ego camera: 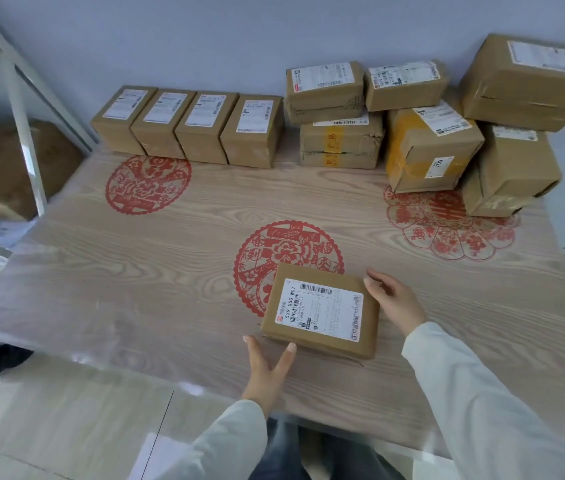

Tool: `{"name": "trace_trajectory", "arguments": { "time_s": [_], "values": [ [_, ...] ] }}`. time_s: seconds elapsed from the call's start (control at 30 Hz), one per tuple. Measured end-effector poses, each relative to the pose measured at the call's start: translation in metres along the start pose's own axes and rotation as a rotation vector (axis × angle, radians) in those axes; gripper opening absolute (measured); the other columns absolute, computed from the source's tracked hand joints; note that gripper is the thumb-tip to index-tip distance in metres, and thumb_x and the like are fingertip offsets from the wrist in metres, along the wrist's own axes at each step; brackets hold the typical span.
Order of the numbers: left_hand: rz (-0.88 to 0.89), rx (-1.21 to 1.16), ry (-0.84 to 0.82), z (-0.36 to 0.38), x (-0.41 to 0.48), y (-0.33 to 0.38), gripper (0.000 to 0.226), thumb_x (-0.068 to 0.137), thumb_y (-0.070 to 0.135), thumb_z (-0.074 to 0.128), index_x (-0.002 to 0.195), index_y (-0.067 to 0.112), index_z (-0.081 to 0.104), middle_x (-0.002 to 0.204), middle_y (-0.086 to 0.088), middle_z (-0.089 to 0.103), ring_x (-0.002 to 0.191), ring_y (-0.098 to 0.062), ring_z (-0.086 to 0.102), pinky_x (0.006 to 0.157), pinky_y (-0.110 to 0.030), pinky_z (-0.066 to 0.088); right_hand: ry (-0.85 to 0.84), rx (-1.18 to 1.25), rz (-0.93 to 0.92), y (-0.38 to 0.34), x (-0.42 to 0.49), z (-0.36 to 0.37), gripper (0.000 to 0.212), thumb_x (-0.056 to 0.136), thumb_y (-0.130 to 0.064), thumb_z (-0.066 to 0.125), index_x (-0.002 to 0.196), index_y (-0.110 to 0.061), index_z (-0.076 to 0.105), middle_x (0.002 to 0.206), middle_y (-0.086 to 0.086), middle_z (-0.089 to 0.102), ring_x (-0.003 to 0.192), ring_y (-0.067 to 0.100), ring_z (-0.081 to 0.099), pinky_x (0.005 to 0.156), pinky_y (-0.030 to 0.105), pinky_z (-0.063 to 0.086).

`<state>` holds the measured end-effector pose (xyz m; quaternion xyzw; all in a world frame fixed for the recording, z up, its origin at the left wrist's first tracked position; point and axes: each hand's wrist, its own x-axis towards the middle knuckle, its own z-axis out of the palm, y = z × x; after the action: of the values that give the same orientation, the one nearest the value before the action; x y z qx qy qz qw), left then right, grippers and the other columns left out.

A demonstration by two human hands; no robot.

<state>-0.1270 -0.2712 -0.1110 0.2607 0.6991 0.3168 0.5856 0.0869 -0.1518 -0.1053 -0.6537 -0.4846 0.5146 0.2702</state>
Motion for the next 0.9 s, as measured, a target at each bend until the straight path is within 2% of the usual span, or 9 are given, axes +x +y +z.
{"name": "trace_trajectory", "arguments": {
  "time_s": [0.1,0.2,0.27,0.33,0.4,0.47,0.67,0.77,0.9],
  "values": [
    [-0.035,-0.099,0.074,0.026,-0.012,-0.003,0.095,0.089,0.049,0.050,0.151,0.020,-0.016,0.161,0.002,-0.010,0.147,-0.016,-0.004,0.118,-0.036,0.004,-0.069,0.004,-0.018,0.005,0.001,-0.010,0.039,0.094,-0.029,0.056,0.132,-0.017,0.055,0.138,-0.003,0.052,0.129,0.012,0.045,0.107,0.023,0.031],
    [-0.087,-0.110,0.044,0.058,-0.026,-0.003,0.117,0.072,0.071,0.056,0.151,0.021,-0.014,0.161,0.002,-0.007,0.147,-0.014,-0.003,0.119,-0.037,0.004,-0.116,-0.008,-0.041,0.010,0.004,-0.017,0.041,0.094,-0.030,0.056,0.132,-0.016,0.054,0.137,-0.002,0.053,0.129,0.013,0.046,0.106,0.023,0.031],
    [-0.076,-0.133,0.023,0.080,-0.033,-0.005,0.099,0.088,0.056,0.052,0.149,0.022,-0.019,0.160,0.004,-0.006,0.148,-0.015,-0.001,0.120,-0.037,0.006,-0.151,-0.029,-0.046,0.013,0.006,-0.020,0.042,0.094,-0.030,0.056,0.134,-0.016,0.053,0.137,-0.002,0.053,0.129,0.014,0.046,0.105,0.023,0.032],
    [-0.068,-0.171,0.034,0.098,-0.037,-0.003,0.083,0.097,0.043,0.046,0.151,0.019,-0.013,0.161,0.003,-0.002,0.148,-0.016,0.001,0.120,-0.037,0.006,-0.177,-0.056,-0.050,0.013,0.008,-0.021,0.043,0.094,-0.032,0.056,0.134,-0.017,0.053,0.135,-0.002,0.054,0.127,0.014,0.047,0.104,0.023,0.033],
    [-0.060,-0.180,0.032,0.110,-0.040,0.003,0.086,0.095,0.047,0.049,0.152,0.018,-0.009,0.160,0.003,0.005,0.147,-0.016,0.006,0.120,-0.035,0.008,-0.199,-0.067,-0.053,0.012,0.008,-0.022,0.042,0.095,-0.034,0.055,0.134,-0.019,0.052,0.133,-0.002,0.055,0.124,0.014,0.049,0.101,0.022,0.033],
    [-0.056,-0.213,0.015,0.116,-0.039,0.011,0.094,0.090,0.051,0.051,0.151,0.021,-0.014,0.158,0.010,0.010,0.145,-0.011,0.010,0.117,-0.032,0.009,-0.214,-0.076,-0.063,0.011,0.008,-0.023,0.041,0.095,-0.033,0.054,0.134,-0.019,0.052,0.130,-0.001,0.055,0.122,0.014,0.050,0.100,0.021,0.034],
    [-0.056,-0.267,0.083,0.122,-0.031,0.024,0.090,0.097,0.035,0.050,0.148,0.017,-0.021,0.137,0.015,0.028,0.140,-0.011,0.020,0.115,-0.031,0.012,-0.222,-0.050,-0.077,0.011,0.006,-0.022,0.028,0.095,-0.026,0.056,0.121,-0.019,0.059,0.117,0.000,0.063,0.109,0.014,0.057,0.091,0.022,0.040],
    [-0.011,-0.248,0.105,0.115,-0.026,0.022,0.083,0.098,0.028,0.050,0.151,0.017,-0.012,0.147,0.011,0.032,0.138,-0.011,0.026,0.113,-0.027,0.017,-0.204,-0.015,-0.098,0.011,0.003,-0.022,0.017,0.094,-0.025,0.058,0.110,-0.022,0.060,0.110,-0.002,0.065,0.105,0.014,0.059,0.094,0.028,0.045],
    [0.052,-0.204,0.106,0.106,-0.019,0.029,0.075,0.099,0.022,0.048,0.153,0.021,-0.004,0.141,0.013,0.038,0.133,-0.006,0.033,0.112,-0.024,0.020,-0.147,0.051,-0.088,0.010,-0.001,-0.022,0.014,0.092,-0.022,0.061,0.105,-0.020,0.059,0.103,-0.006,0.064,0.100,0.012,0.060,0.095,0.031,0.046]
  ]
}}
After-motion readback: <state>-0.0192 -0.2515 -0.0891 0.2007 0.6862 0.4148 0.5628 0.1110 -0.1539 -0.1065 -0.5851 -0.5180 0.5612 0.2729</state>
